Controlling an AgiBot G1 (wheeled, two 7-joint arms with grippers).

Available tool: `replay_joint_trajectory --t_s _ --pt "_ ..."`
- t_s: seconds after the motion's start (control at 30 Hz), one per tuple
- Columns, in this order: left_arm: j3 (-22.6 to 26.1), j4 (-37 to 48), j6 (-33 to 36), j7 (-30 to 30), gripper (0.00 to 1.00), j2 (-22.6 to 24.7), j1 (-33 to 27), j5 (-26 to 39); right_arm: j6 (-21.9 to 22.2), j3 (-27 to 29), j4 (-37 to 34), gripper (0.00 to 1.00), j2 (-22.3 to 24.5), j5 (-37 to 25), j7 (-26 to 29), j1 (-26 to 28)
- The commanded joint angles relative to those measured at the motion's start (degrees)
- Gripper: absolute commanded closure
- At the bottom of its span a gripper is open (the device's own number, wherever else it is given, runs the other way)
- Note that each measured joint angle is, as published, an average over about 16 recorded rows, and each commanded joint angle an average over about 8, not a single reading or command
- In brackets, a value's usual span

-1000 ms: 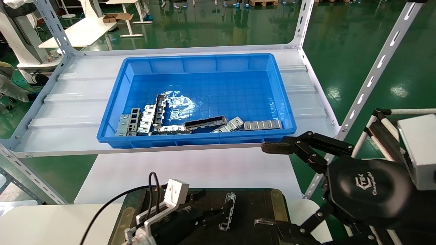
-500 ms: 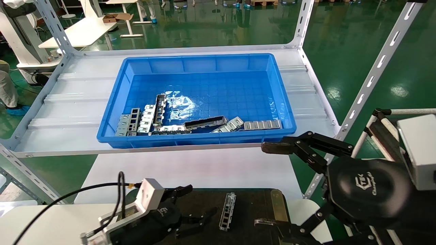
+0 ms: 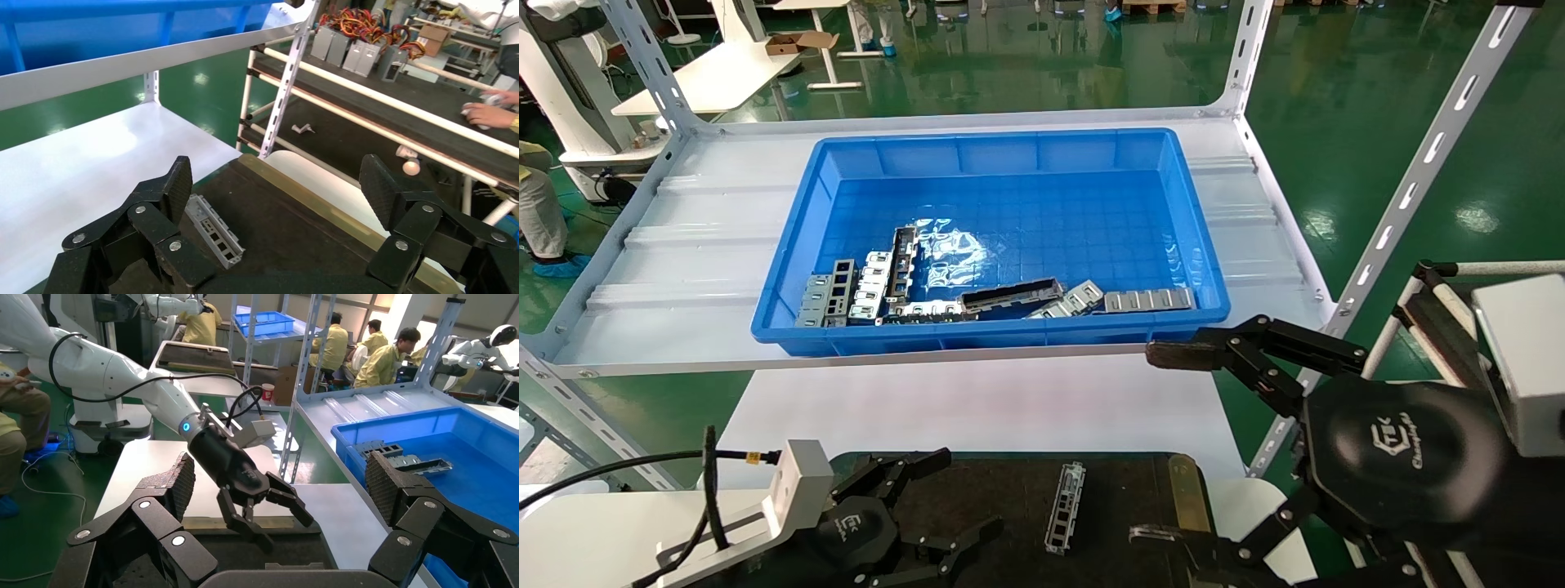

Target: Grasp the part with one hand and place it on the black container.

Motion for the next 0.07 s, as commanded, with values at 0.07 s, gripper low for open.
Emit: replay_joint_trajectory --t_s 0.07 --pt "-0.9 -0.1 2.0 0.2 0.0 -1.2 0.4 -1.4 0.0 0.0 0.0 0.0 0.0 0.0 0.0 0.0"
